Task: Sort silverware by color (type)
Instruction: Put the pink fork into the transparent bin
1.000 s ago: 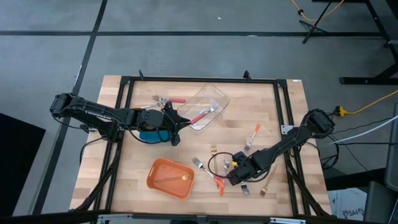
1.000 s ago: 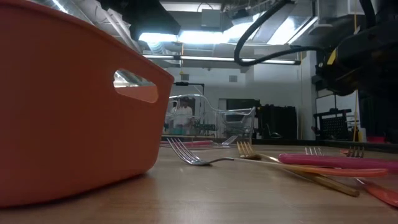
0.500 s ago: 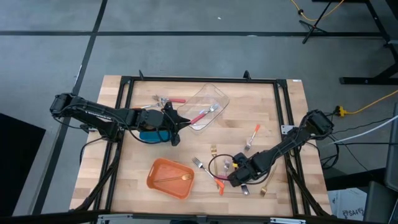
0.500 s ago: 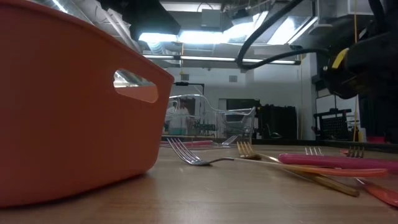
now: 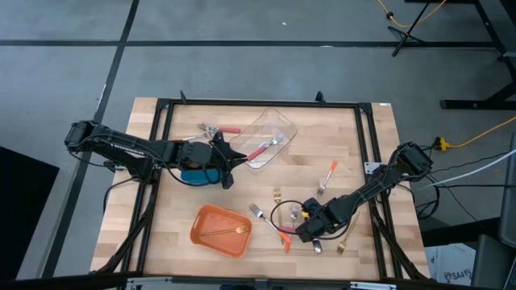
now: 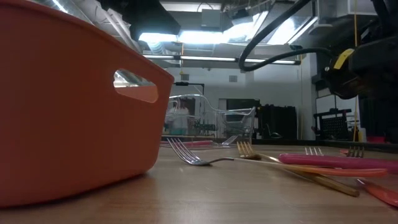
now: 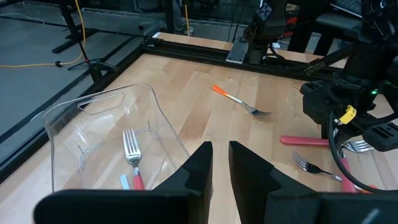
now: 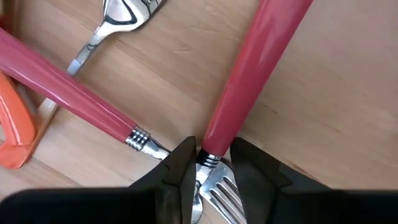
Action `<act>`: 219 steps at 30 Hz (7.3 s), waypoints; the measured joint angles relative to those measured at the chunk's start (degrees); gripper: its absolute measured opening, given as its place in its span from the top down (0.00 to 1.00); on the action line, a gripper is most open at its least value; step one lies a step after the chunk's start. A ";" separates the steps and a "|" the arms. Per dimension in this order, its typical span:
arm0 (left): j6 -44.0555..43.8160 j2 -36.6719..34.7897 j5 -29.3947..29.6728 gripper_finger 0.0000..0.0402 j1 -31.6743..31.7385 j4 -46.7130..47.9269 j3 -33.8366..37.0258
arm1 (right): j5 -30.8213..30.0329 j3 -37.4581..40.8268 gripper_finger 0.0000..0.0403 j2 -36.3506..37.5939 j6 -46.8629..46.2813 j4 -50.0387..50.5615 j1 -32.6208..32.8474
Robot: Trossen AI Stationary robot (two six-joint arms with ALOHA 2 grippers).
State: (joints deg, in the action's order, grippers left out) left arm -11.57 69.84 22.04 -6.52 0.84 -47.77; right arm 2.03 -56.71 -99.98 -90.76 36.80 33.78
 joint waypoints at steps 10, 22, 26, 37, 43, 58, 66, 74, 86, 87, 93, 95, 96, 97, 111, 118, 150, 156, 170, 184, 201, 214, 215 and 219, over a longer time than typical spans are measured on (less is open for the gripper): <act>0.00 0.00 -0.02 0.88 0.00 0.00 0.00 | -0.91 0.00 0.75 0.00 0.59 0.08 0.00; 0.00 0.00 -0.02 0.88 0.00 0.00 0.00 | -1.17 -0.04 0.96 0.02 0.59 0.26 0.00; 0.00 0.00 -0.02 0.88 0.00 0.00 0.00 | -1.49 -0.04 0.97 0.02 0.59 0.20 0.00; 0.01 0.00 -0.02 0.88 0.00 -0.01 0.00 | -2.48 -0.04 0.98 0.02 1.29 0.00 0.00; 0.00 0.00 -0.02 0.88 0.00 0.00 0.00 | -2.48 -0.04 0.98 0.02 1.31 0.02 0.00; 0.00 0.00 -0.02 0.88 0.01 -0.03 0.00 | -2.48 -0.81 0.99 0.63 2.66 1.13 -0.04; 0.01 0.00 -0.02 0.88 0.01 -0.02 0.00 | -2.31 -5.81 0.99 0.72 6.24 7.41 -0.07; 0.00 0.00 -0.02 0.88 0.02 -0.02 0.00 | -2.50 -11.41 0.99 0.78 9.99 15.37 -0.07; 0.00 0.00 -0.04 0.88 0.00 0.00 0.00 | -3.39 -19.40 0.99 0.85 17.95 28.11 -0.99; 0.00 0.00 -0.04 0.88 0.02 0.00 0.00 | -3.53 -19.97 0.99 0.85 19.46 28.81 -1.42; 0.13 0.00 -0.52 0.88 -0.06 0.08 0.00 | -4.49 -22.51 0.99 0.85 29.29 31.38 -5.15; 0.15 0.00 -0.50 0.88 -0.32 0.61 0.00 | -4.56 -23.18 0.99 0.85 33.48 31.34 -6.56; 0.16 0.00 -0.50 0.88 -0.42 0.89 0.00 | -4.62 -23.58 0.99 0.85 35.75 31.34 -7.29; 0.15 0.00 -0.50 0.88 -0.56 1.35 0.00 | -4.66 -23.97 0.99 0.85 37.83 31.36 -8.00; 0.11 0.00 -0.48 0.88 -4.58 8.69 0.00 | -7.64 -29.45 0.99 0.87 65.32 34.52 -18.34; -0.33 -0.02 -0.50 0.88 -7.41 14.63 0.00 | -10.13 -33.50 0.99 0.87 80.60 34.40 -24.13; -0.44 -0.02 -0.41 0.88 -11.15 17.18 0.00 | 0.12 -34.86 0.97 -0.29 143.98 8.96 -51.63; -0.44 -0.02 -0.33 0.88 -11.15 17.16 0.00 | 0.12 -34.86 0.97 -4.18 144.09 7.65 -53.00; -0.44 -0.02 -0.15 0.88 -11.15 17.18 0.00 | 0.16 -34.80 0.97 -14.09 145.64 6.41 -52.94; -0.02 -0.02 -0.15 0.88 -11.13 17.18 0.00 | 0.16 -34.80 0.97 -19.81 145.59 5.76 -52.94; -0.04 -0.02 -0.17 0.88 -11.13 17.19 0.00 | 2.11 -34.60 0.95 -21.22 145.11 4.68 -52.94; -0.03 -0.02 -0.17 0.88 -11.13 17.20 0.00 | 2.11 -34.60 0.87 -21.22 145.07 3.39 -52.94; -0.04 -0.02 -0.17 0.88 -11.13 17.19 0.00 | 2.11 -34.60 0.86 -21.22 145.07 3.39 -52.94; -0.04 -0.02 -0.18 0.88 -11.13 17.20 0.00 | 2.10 -34.60 0.82 -21.22 145.07 3.45 -52.94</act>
State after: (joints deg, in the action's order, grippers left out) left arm -11.62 69.82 21.86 -17.66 18.04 -47.77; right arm 4.14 -91.31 -121.21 54.30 40.25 -19.16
